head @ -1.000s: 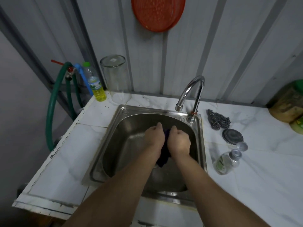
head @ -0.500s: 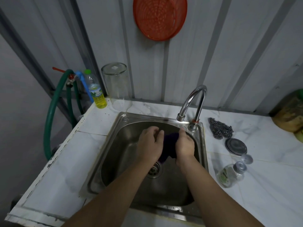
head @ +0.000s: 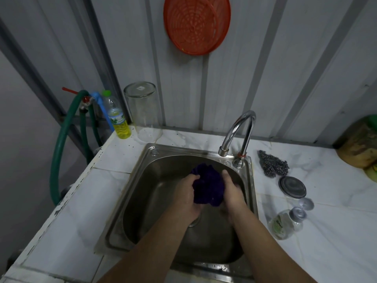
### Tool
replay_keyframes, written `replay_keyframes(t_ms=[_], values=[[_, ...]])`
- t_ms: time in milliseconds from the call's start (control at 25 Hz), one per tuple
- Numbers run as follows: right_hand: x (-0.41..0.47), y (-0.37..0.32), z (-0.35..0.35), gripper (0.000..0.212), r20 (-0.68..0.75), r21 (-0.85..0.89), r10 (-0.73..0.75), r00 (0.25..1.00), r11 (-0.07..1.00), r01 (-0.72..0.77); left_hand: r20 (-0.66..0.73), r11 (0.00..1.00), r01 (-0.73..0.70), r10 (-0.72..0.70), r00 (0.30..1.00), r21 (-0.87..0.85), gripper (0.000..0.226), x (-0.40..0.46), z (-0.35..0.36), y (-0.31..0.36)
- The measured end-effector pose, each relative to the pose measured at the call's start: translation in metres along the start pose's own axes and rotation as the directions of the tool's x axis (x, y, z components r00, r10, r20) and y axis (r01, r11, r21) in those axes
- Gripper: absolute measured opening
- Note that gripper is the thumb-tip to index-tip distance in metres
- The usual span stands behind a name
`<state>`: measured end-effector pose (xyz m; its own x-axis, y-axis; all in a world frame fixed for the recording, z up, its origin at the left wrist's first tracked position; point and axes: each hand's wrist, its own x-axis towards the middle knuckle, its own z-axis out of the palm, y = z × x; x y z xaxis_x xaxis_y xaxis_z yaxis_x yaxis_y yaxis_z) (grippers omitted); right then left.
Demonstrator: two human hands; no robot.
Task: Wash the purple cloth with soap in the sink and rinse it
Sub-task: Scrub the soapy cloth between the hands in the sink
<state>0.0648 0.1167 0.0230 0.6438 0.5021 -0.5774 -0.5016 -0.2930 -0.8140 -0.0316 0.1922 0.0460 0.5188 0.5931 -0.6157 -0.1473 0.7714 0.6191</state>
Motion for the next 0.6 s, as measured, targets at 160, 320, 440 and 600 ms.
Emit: replay_keyframes(t_ms=[160, 320, 440, 600], values=[[-0.002, 0.007, -0.002, 0.039, 0.204, 0.296, 0.082, 0.976, 0.945, -0.142, 0.006, 0.989, 0.127, -0.127, 0.992, -0.079, 0.048, -0.001, -0.006, 0.004], [-0.015, 0.004, 0.008, 0.011, -0.072, 0.037, -0.456, 0.887, 0.887, 0.459, -0.186, 0.986, 0.014, 0.018, 0.982, 0.165, 0.042, 0.014, -0.002, 0.003], [-0.047, 0.012, 0.031, 0.01, 0.061, -0.221, -0.587, 0.808, 0.781, 0.584, -0.101, 0.997, 0.025, -0.018, 0.995, 0.072, 0.042, 0.013, 0.0, 0.004], [-0.032, -0.003, 0.043, 0.036, -0.084, -0.477, -0.605, 0.792, 0.722, 0.501, -0.092, 0.992, 0.104, -0.097, 0.991, 0.07, 0.038, 0.013, 0.011, 0.0]])
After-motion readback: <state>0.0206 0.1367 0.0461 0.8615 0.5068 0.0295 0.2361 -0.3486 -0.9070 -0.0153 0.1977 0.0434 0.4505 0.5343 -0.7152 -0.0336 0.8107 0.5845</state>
